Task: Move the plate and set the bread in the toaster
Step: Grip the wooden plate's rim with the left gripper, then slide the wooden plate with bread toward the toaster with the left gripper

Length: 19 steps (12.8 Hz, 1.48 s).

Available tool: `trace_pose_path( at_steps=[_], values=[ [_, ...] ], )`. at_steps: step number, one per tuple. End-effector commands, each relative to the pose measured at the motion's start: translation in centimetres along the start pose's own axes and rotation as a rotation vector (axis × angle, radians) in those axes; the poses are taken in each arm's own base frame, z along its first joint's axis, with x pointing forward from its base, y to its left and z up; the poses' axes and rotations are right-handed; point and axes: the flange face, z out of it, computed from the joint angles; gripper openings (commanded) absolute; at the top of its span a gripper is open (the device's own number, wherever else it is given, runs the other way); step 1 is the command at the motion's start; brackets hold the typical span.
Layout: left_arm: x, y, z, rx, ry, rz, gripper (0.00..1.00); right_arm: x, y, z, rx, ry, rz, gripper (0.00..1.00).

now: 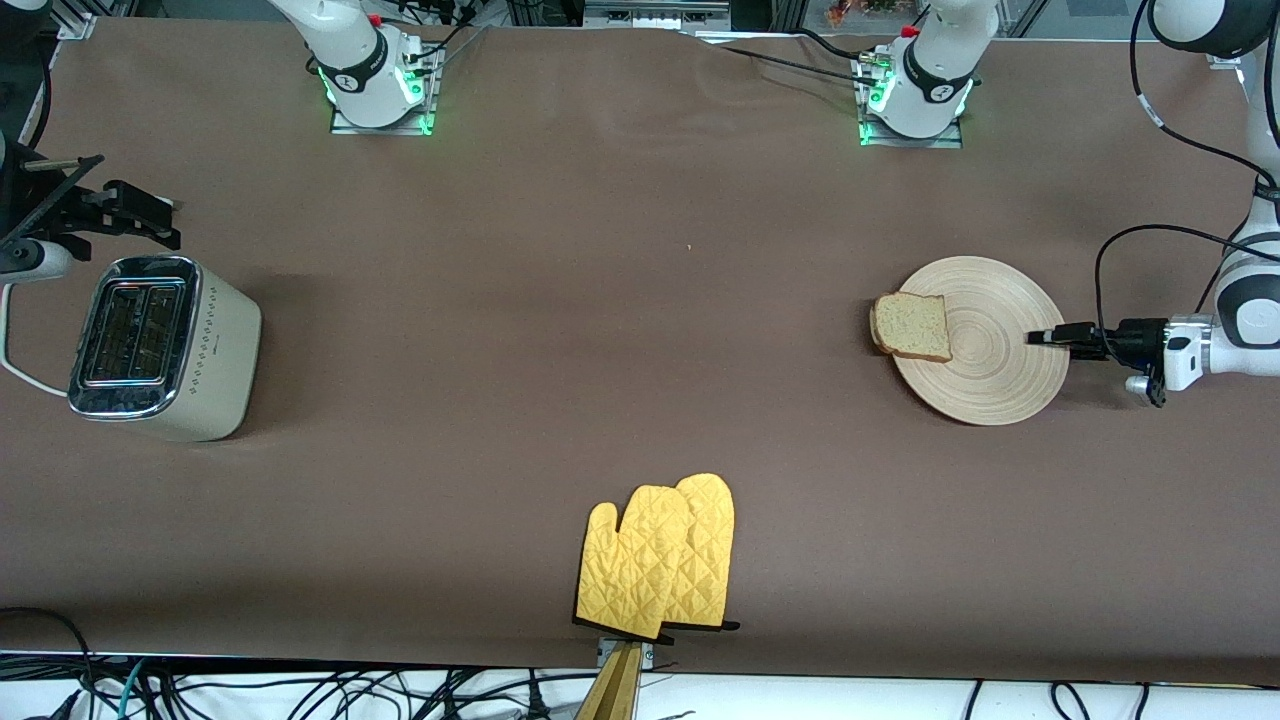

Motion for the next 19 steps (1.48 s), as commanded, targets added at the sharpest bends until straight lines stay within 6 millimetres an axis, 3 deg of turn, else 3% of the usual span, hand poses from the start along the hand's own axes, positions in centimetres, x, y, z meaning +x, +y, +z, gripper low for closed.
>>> trace_pose_path(
  at_steps=[1,5,8,13,19],
  values=[
    [-0.2,-0.4,1.0,-0.037,0.007,0.007,0.36,0.1,-0.3,-0.6,0.009,0.004,0.001,1.0],
    [-0.1,-0.6,1.7,-0.063,0.012,0.004,0.24,0.1,-0.3,-0.6,0.009,0.004,0.001,1.0],
    [0.0,-0.2,1.4,-0.081,0.004,0.01,0.0,0.1,-0.3,-0.6,0.009,0.002,0.001,1.0],
    [0.7,1.8,0.7,-0.169,0.02,0.128,0.0,0.0,-0.1,-0.6,0.011,0.003,0.002,1.0],
    [4.0,6.8,3.4,-0.315,0.039,0.233,0.0,0.0,0.0,-0.6,0.011,0.003,0.001,1.0]
  ],
)
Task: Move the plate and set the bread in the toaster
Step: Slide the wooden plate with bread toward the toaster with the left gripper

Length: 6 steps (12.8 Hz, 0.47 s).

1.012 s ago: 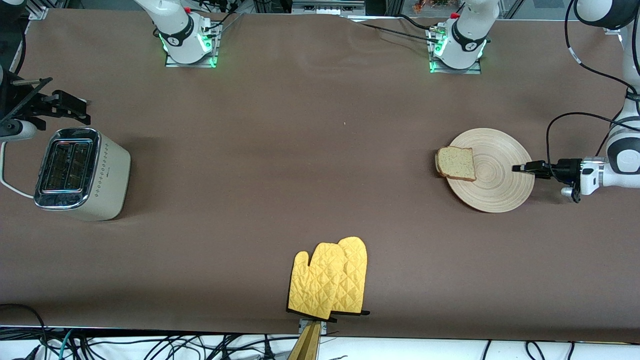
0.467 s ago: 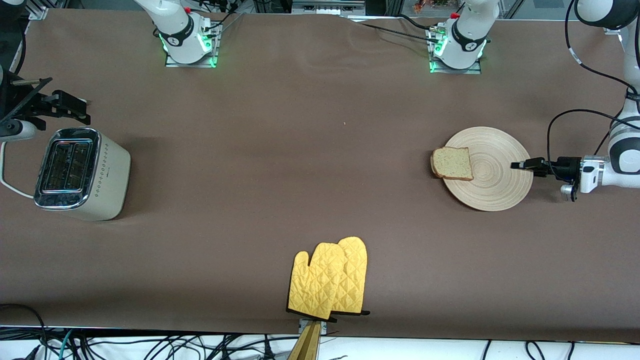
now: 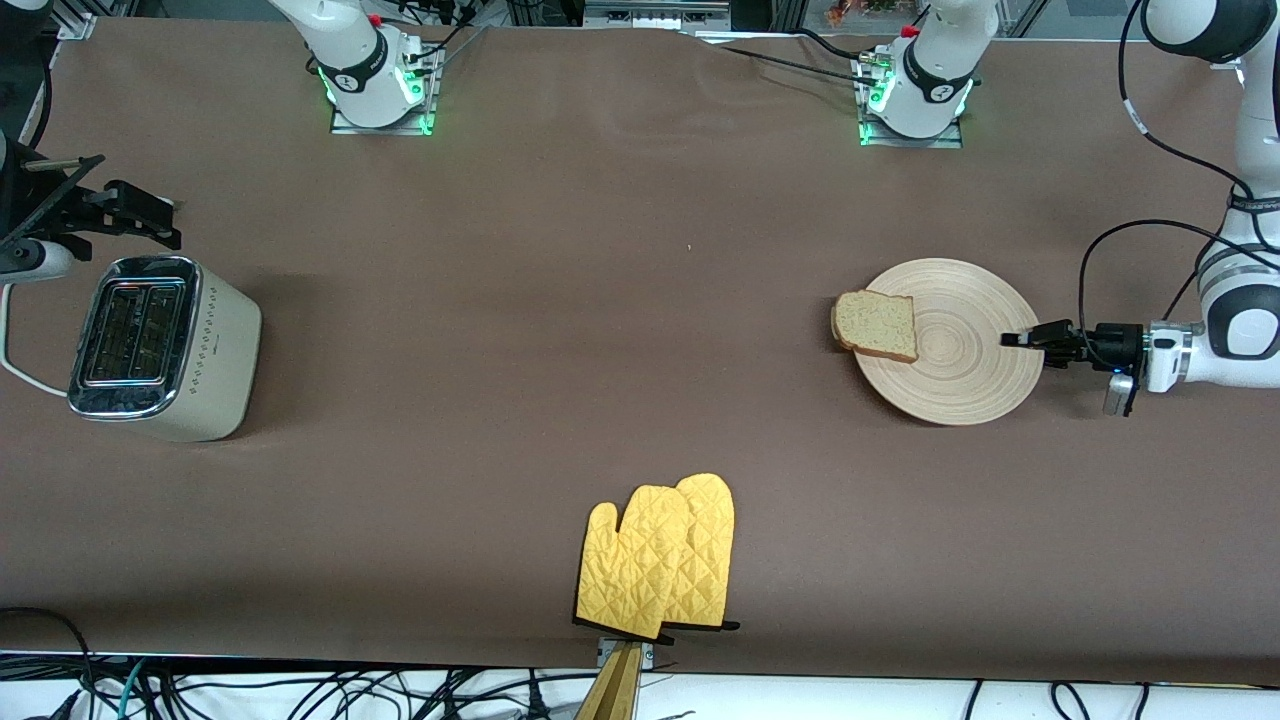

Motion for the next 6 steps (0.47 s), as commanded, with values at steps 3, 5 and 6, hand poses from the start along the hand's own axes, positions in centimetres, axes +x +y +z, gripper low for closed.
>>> trace_pose_path(
  at_steps=[3,5,6],
  values=[
    [6.6,6.5,7.4,-0.133,-0.066,0.076,0.0,0.0,0.0,-0.6,0.011,0.003,0.004,1.0],
    [10.1,10.6,11.6,-0.173,-0.059,0.07,0.0,0.0,0.0,-0.6,0.011,0.001,0.0,1.0],
    [11.7,13.4,13.7,-0.19,-0.06,0.057,0.0,0.0,0.1,-0.6,0.011,0.001,0.001,1.0]
  ],
)
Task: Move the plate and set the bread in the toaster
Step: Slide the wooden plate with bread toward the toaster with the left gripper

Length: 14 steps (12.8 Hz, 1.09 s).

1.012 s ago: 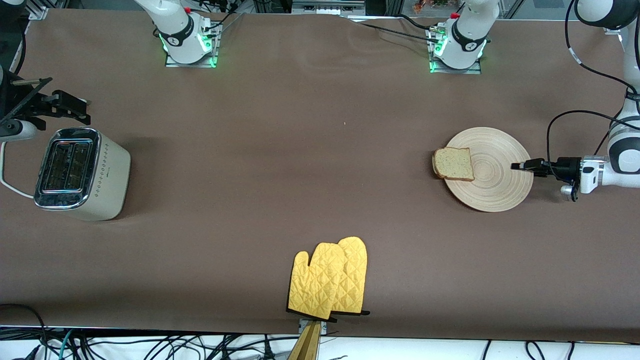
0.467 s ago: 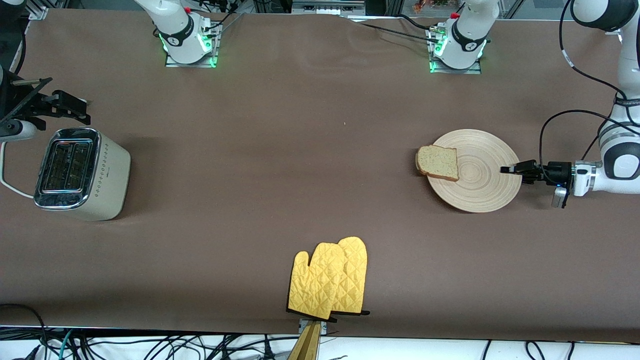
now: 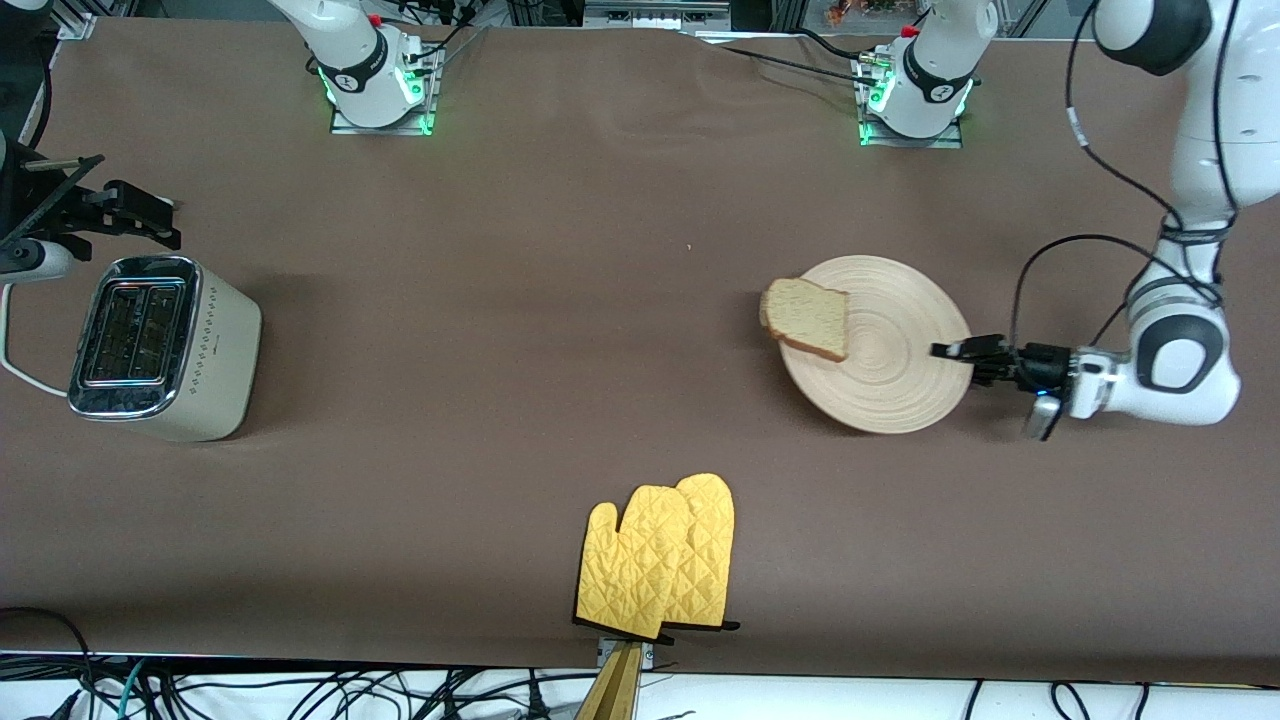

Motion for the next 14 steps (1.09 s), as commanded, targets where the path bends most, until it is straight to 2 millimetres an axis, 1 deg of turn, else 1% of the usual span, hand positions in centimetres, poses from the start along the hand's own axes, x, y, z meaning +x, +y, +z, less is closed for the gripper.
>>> trace_pose_path(
  at_steps=[1,3,5,7,8,11,13,14],
  values=[
    [4.4,5.9,5.3,-0.024,-0.013,-0.046,0.0,0.0,0.1,-0.6,0.011,0.001,0.004,1.0],
    [7.0,7.7,10.4,-0.011,0.0,-0.081,0.0,0.0,0.1,-0.6,0.011,0.001,0.005,1.0],
    [9.5,9.4,16.0,0.057,0.031,-0.116,0.0,0.0,0.2,-0.5,0.012,0.0,0.002,1.0],
    [11.2,10.6,21.0,0.079,0.089,-0.178,0.0,0.0,0.2,-0.6,0.011,0.001,0.005,1.0],
    [11.7,10.9,23.2,0.064,0.111,-0.214,0.0,0.0,0.2,-0.5,0.012,0.0,0.005,1.0],
    [11.7,10.1,29.7,0.084,0.15,-0.251,0.0,0.0,0.2,-0.6,0.011,0.001,0.005,1.0],
    [11.6,9.2,32.9,0.124,0.197,-0.27,0.0,0.0,0.2,-0.6,0.011,0.001,0.007,1.0],
    [11.7,8.9,33.4,0.13,0.208,-0.274,0.0,0.0,0.2,-0.6,0.011,0.001,0.008,1.0]
  ],
)
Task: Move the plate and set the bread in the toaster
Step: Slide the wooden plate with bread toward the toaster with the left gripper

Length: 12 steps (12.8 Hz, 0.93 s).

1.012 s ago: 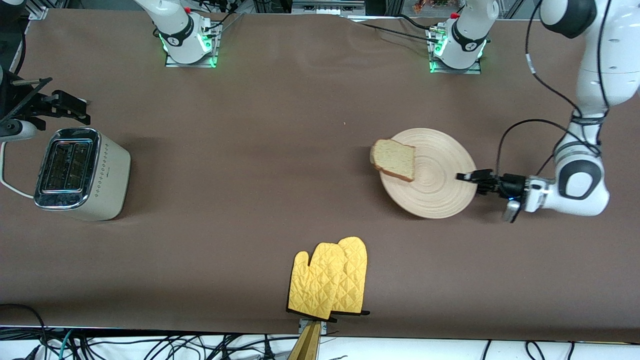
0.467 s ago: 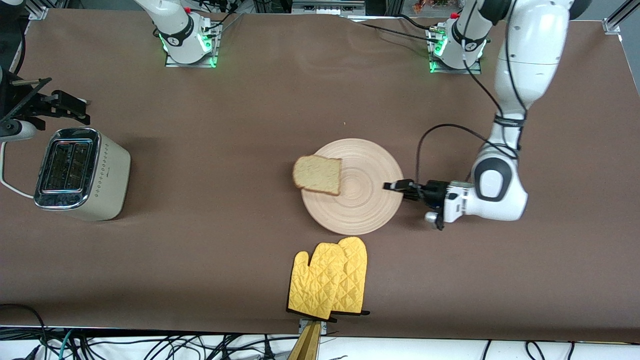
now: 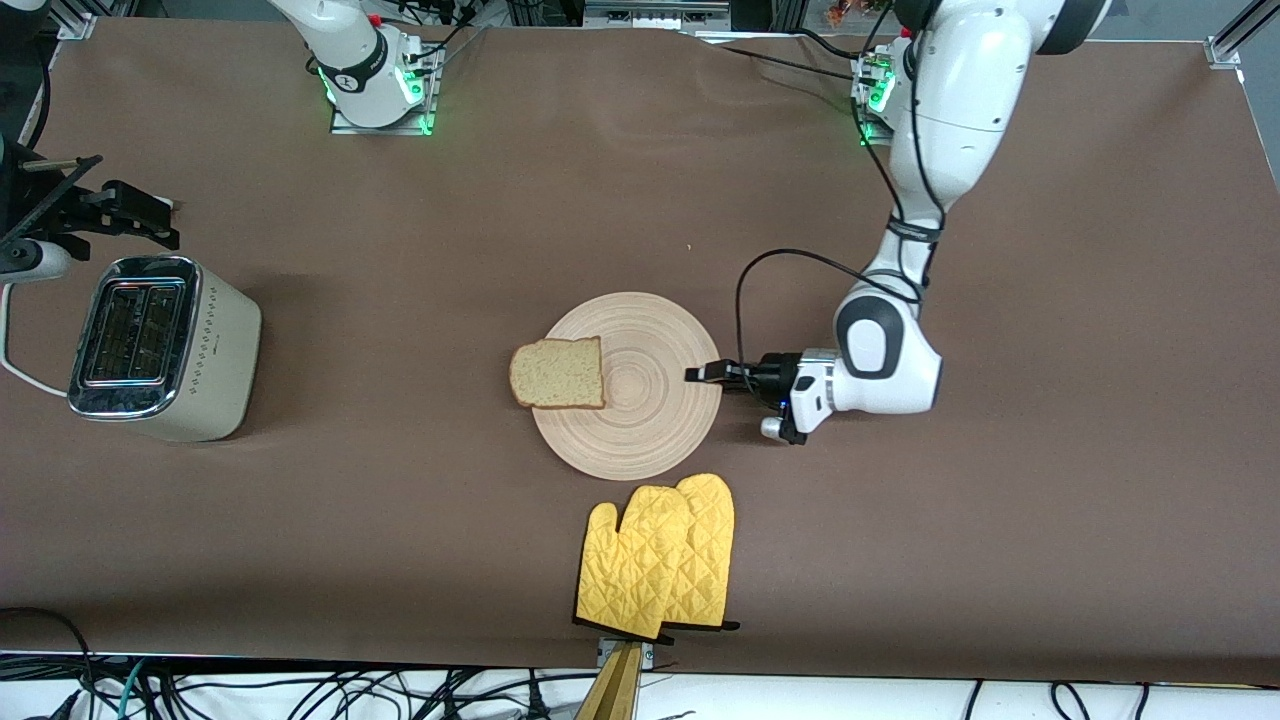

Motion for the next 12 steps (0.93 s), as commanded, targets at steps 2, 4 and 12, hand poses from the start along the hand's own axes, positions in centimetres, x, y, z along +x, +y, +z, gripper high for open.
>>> trace_pose_path(
  at_steps=[2,4,12],
  values=[
    [0.1,0.1,0.9,-0.012,0.03,-0.018,0.0,0.0,0.1,-0.5,0.012,0.001,0.005,1.0],
    [0.0,-0.2,0.7,-0.013,0.032,-0.026,0.33,0.0,0.2,-0.6,0.011,0.002,0.007,1.0],
    [-2.1,0.0,-17.5,0.108,0.048,0.029,1.0,-0.1,0.3,-0.5,0.012,-0.001,0.008,1.0]
  ],
)
